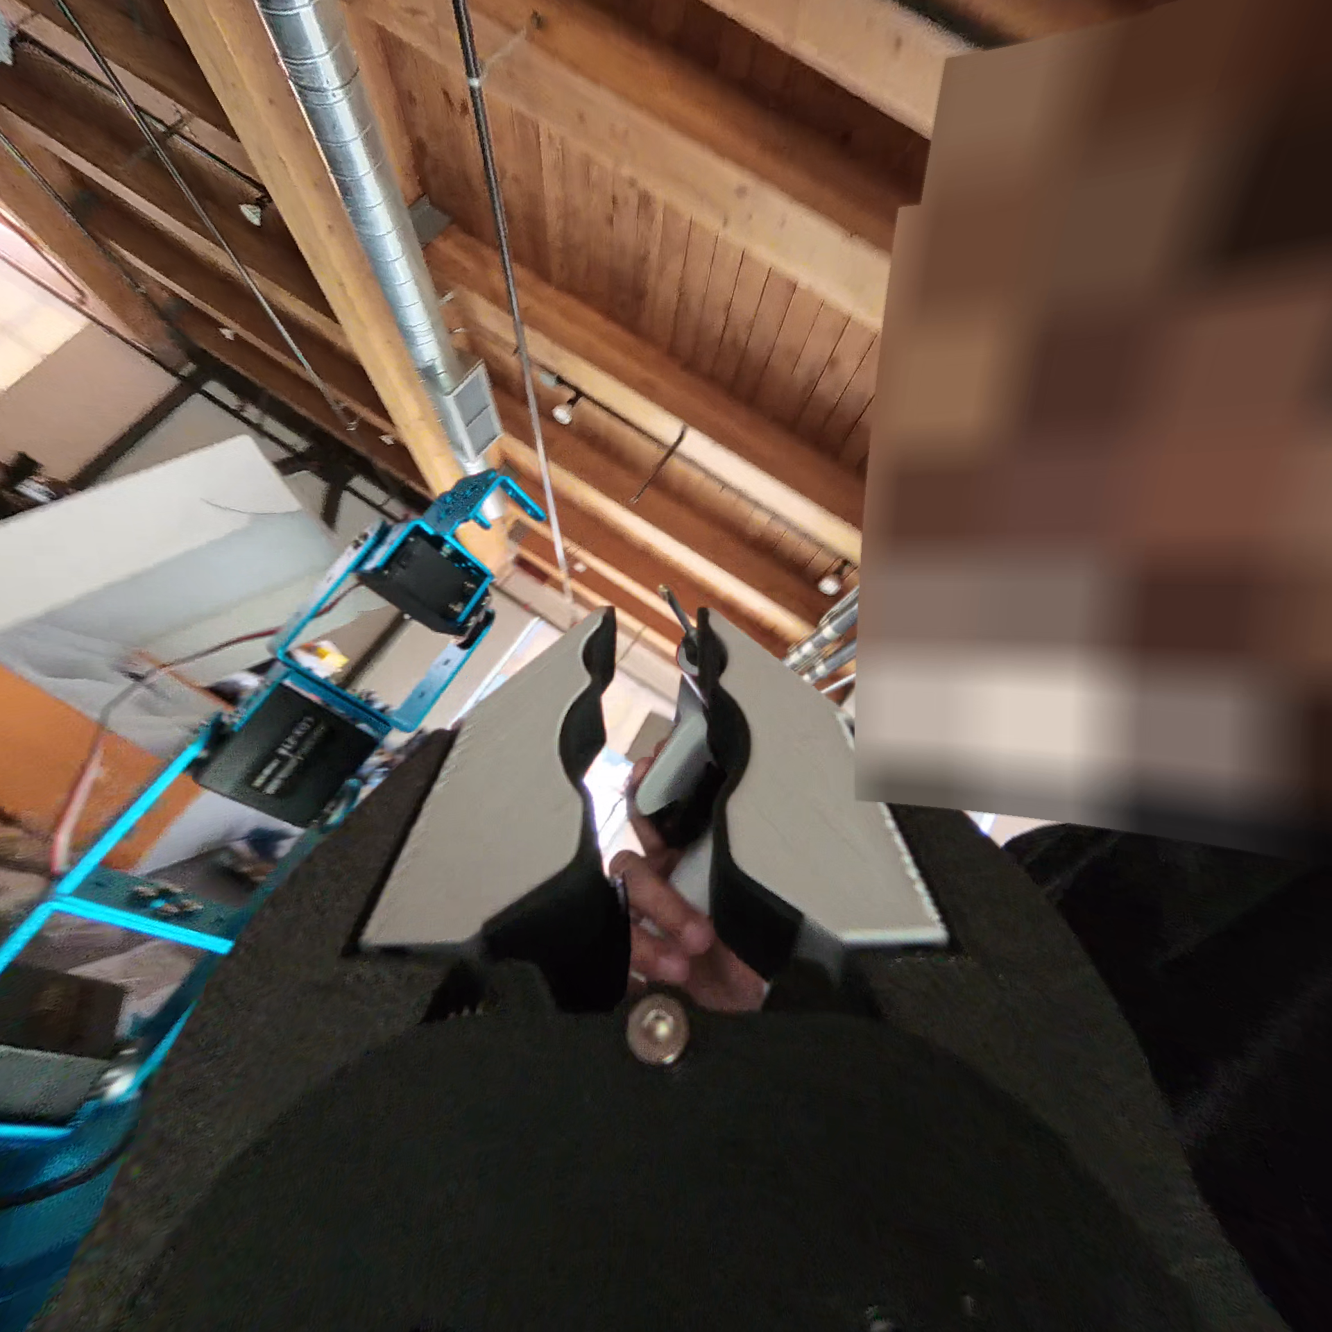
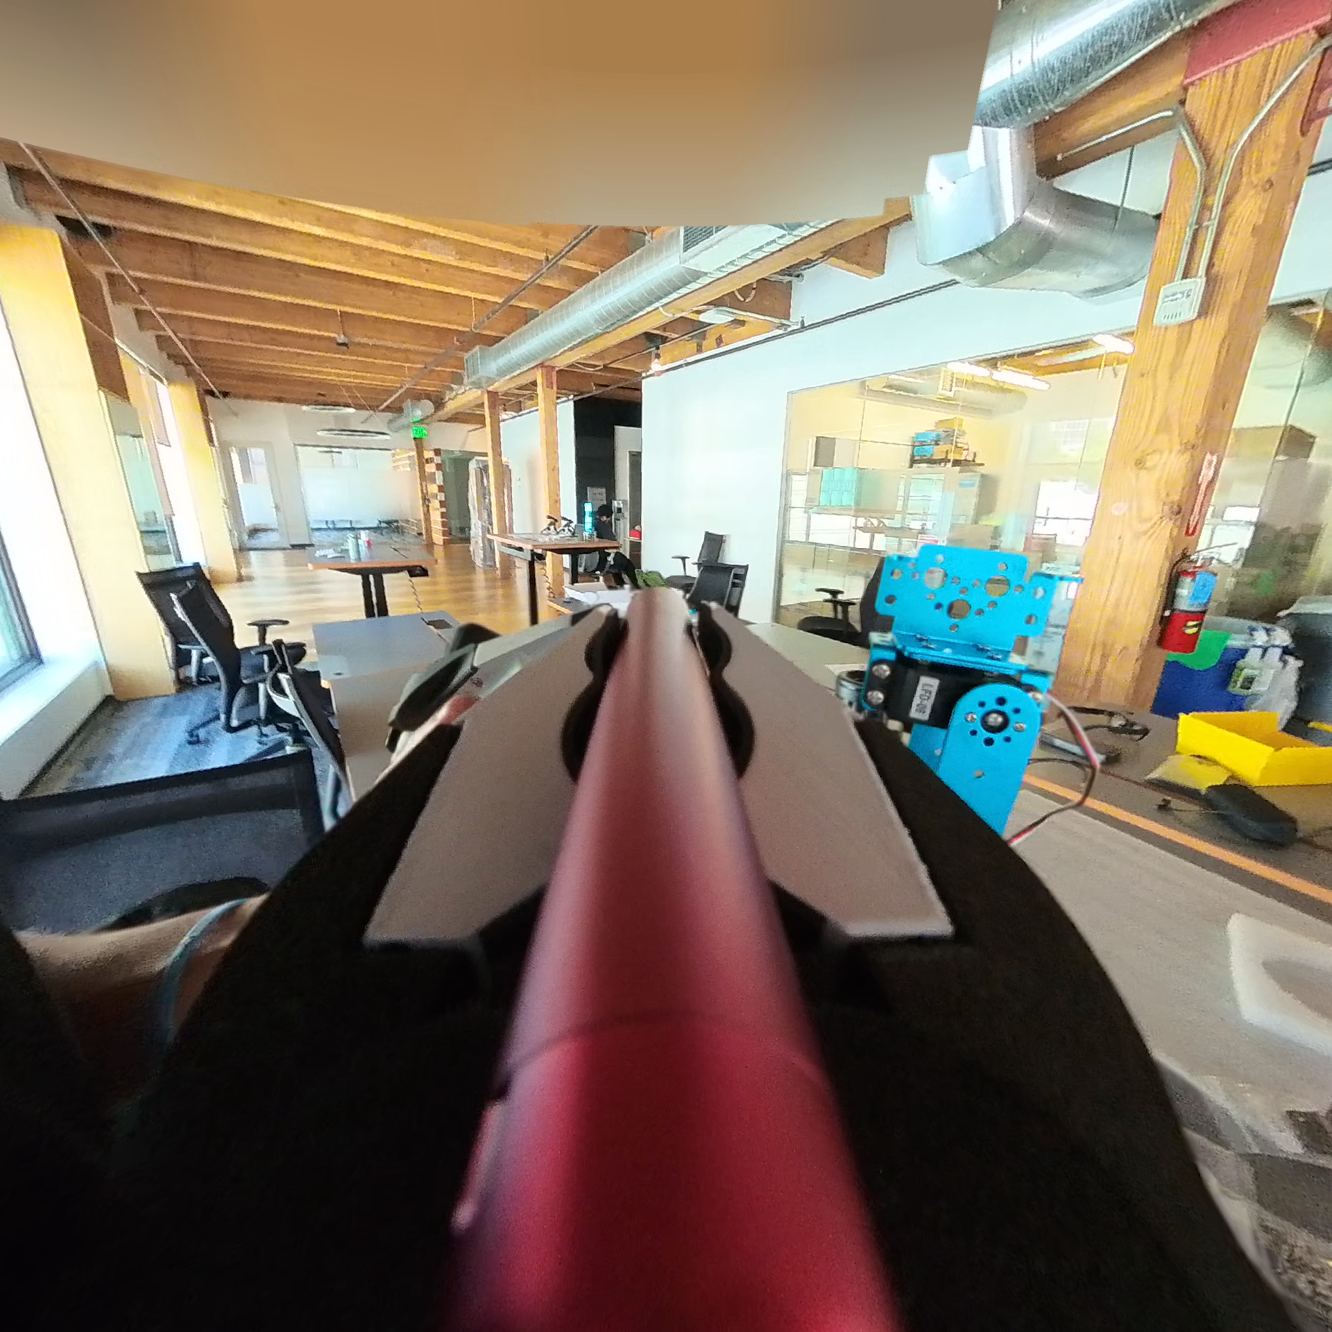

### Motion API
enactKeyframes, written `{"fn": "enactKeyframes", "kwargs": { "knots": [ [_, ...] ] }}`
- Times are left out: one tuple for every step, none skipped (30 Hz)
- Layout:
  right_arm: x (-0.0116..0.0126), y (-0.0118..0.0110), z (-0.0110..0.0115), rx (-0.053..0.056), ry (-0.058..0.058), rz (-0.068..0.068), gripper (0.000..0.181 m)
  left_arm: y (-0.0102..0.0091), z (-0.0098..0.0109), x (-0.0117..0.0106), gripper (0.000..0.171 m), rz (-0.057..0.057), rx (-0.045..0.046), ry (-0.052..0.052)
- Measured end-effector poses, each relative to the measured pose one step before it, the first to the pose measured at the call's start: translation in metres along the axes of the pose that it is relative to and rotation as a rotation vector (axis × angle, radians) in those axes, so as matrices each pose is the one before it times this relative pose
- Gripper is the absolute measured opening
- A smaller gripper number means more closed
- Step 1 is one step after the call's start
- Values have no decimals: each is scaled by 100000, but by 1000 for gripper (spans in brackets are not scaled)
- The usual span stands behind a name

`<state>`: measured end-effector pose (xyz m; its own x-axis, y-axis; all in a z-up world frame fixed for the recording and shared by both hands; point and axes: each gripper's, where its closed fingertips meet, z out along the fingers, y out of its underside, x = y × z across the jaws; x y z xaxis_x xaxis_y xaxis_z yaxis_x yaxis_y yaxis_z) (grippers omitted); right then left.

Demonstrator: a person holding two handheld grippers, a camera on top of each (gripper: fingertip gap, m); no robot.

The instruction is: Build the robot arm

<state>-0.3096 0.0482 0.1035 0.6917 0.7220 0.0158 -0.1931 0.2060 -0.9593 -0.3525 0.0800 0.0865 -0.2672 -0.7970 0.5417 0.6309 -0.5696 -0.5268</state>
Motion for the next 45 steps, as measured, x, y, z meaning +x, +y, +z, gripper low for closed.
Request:
{"fn": "enactKeyframes", "kwargs": {
  "knots": [
    [84,14,-96,340,-223,1637,23,92,152,321,19,4480,-2351,-552],
    [82,16,-74,409,-124,1579,23,12,211,440,15,2409,-1531,638],
    [11,10,-38,416,-638,1905,22,-48,260,446,14,497,-622,1341],
    [-3,-42,-26,729,-764,2167,22,-51,253,375,14,-644,-181,1564],
    [-6,-81,-22,823,-719,1985,22,-29,223,132,13,-836,201,597],
    [-28,-87,7,718,-744,1647,22,-43,156,-95,13,-463,475,-528],
    [-10,-100,-9,650,-482,1162,22,-50,88,-126,13,-282,646,-395],
    [-18,-75,5,371,-309,506,24,-52,18,-91,13,-599,653,44],
    [-18,-50,21,7,-222,258,24,4,-3,-114,12,-728,336,-126],
    [-32,-60,6,-9,-176,2,23,-16,-43,-157,12,-440,568,-490],
    [-65,-70,-2,-7,-268,-134,22,-7,-65,-151,13,-166,564,-578],
    [-75,-70,-13,52,-235,-333,22,31,-58,-148,13,-434,382,-476],
    [-39,-38,4,-49,-8,-343,22,64,-70,-80,13,-577,141,-149],
    [-49,11,32,-243,-180,-161,22,39,-50,27,13,-456,273,279],
    [-56,70,39,-477,-336,208,22,40,-42,100,13,-296,221,483],
    [-2,61,12,-159,-29,163,23,-22,-10,159,13,-430,504,704],
    [-15,59,1,-41,-115,180,22,-53,2,165,12,-619,602,827],
    [-25,80,-1,-201,-306,557,22,-19,32,174,12,-534,342,844],
    [-17,30,-4,52,-114,375,22,36,62,105,10,-314,-54,455],
    [-7,13,-8,248,149,-159,22,74,65,58,9,17,-310,-87],
    [-59,34,6,-77,-24,-475,22,-85,27,118,5,-146,603,78],
    [-110,-94,-7,481,-329,-403,22,-62,31,68,4,-253,288,-210],
    [-103,-122,-32,391,-346,-228,23,59,24,44,0,99,-461,-22],
    [-75,-37,4,-206,-347,-12,22,-25,-37,8,0,331,34,3],
    [-8,96,53,-833,97,-489,23,-125,-60,-67,0,-25,505,-441],
    [-16,27,18,-222,124,-608,23,-78,-44,-51,0,464,114,-458],
    [-83,-18,-7,117,-333,-215,23,-4,-39,72,0,827,-269,216],
    [-95,-40,-16,221,-463,69,23,-6,-7,106,0,613,-360,404],
    [-43,-42,-28,195,-259,225,22,-1,-1,87,0,378,-434,285],
    [-18,-29,-21,125,-117,376,22,-7,15,36,0,247,-383,108],
    [12,-4,-21,21,-48,511,22,-14,-3,9,0,-28,-184,18],
    [-4,-38,-20,50,-35,315,22,-64,-20,22,0,-195,274,163],
    [-13,-28,-9,38,21,-137,23,-56,-48,30,0,-206,242,365],
    [-22,-22,-4,-111,61,-228,23,-3,-53,-12,0,-159,39,278],
    [-41,-22,6,-23,-24,-206,23,37,-61,-111,0,-54,-81,-263],
    [-58,15,32,-201,-208,-46,23,4,-71,-106,1,-176,256,-170],
    [-43,68,36,-461,-162,88,23,-68,-89,-3,3,-591,734,332],
    [-40,26,28,-217,-67,-9,23,-123,-81,33,3,-981,987,577],
    [-59,2,-1,9,-121,-107,23,-52,-50,-47,3,-742,433,-9],
    [-56,10,14,-142,-123,-43,23,-38,-50,-56,3,-104,261,-270],
    [-36,35,16,-237,-102,-46,23,-32,-37,-13,3,228,111,-165],
    [-16,34,23,-219,11,15,23,15,-15,89,3,256,-183,269],
    [-2,-20,-11,168,79,52,23,58,7,110,3,235,-500,422],
    [-26,-57,-4,280,-88,131,22,89,-1,110,3,262,-761,572],
    [-21,-33,18,44,-108,167,22,61,-43,126,5,127,-443,710]
  ]
}}
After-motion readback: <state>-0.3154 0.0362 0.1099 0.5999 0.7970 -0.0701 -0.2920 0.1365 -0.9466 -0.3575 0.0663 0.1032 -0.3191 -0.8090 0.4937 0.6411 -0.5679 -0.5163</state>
